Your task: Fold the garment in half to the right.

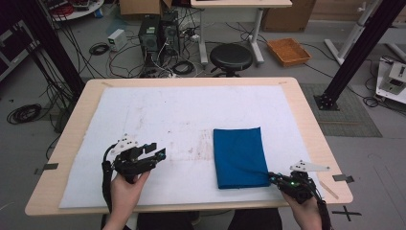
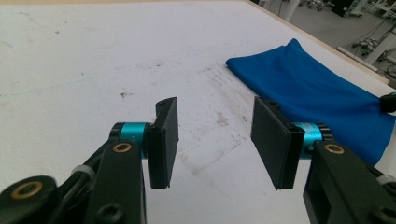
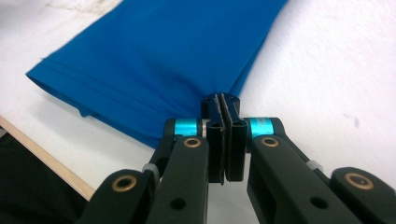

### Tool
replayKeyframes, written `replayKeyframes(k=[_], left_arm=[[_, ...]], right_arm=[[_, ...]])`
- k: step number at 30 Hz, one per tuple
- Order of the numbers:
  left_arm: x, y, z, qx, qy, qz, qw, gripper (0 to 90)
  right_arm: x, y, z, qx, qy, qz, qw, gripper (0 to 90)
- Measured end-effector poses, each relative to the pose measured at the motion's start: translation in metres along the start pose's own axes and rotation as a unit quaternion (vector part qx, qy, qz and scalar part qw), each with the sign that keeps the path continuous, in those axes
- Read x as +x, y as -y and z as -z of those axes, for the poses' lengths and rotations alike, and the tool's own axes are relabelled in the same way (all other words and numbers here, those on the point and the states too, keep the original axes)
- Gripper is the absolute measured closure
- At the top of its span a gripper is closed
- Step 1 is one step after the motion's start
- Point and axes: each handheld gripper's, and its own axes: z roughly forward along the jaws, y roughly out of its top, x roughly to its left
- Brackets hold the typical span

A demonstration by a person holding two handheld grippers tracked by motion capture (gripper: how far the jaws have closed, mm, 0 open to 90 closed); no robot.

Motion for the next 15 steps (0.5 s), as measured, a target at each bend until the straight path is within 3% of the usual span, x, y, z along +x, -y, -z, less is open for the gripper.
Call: replayKeyframes(k=[2,7,11,15], left_arm=[[0.0,0.0,0.0,0.0,-0.001,0.0,1.0,51.3],[0.003,-0.004,0.002,-0.003,-0.001,-0.005,1.0,50.4],[0.007,-0.013,0.002,-0.008,-0.004,-0.014,0.9999,48.0],[0.011,-0.024,0.002,-0.021,-0.013,-0.035,0.9991,44.3]], right_arm=[[-0.002,0.002,0.001,0.001,0.006,0.0,1.0,89.1],[-0.004,-0.003,0.006,-0.017,0.013,0.004,0.9998,70.5],[-0.01,-0.022,0.014,-0.053,0.017,0.001,0.9985,60.7],[-0.02,-0.047,0.023,-0.102,0.016,-0.01,0.9946,48.1]])
